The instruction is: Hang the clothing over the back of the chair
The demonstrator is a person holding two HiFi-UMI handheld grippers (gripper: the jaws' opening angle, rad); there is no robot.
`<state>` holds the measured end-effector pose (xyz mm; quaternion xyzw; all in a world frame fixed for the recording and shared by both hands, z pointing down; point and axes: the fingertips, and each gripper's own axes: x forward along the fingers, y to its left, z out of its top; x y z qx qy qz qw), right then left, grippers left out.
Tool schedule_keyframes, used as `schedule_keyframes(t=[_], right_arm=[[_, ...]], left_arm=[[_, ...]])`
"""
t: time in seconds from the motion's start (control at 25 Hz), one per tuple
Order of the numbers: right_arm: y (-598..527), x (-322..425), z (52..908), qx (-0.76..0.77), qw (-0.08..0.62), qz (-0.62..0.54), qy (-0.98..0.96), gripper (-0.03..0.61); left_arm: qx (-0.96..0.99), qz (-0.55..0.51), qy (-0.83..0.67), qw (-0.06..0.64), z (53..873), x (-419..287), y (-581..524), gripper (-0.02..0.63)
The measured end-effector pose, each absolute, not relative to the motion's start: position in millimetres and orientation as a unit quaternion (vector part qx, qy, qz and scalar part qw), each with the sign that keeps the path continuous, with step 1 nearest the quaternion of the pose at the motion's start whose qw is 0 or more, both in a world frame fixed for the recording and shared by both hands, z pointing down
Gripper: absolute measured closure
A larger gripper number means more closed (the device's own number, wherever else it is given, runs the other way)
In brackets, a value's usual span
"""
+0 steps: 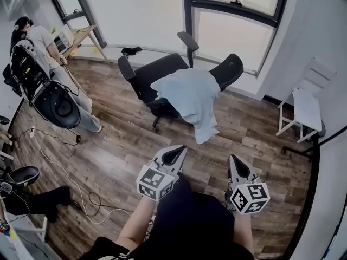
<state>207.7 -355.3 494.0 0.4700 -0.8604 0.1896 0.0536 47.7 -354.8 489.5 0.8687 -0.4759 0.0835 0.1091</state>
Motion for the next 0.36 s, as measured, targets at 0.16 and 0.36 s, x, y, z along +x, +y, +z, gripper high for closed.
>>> schedule_keyframes(t=[0.16,0.36], right_arm=[[-355.6,206.7,494.4,0.47,0.053,0.189,-0.861,0.58],[-358.7,205.7,494.9,0.471,0.052,0.194,-0.859,0.579]], left_arm=[[0.868,0.081,-0.477,0.109,491.3,47.3,-356.1,0.607],[0.869,0.08,-0.475,0.115,492.9,46.4,-358.6,0.607]])
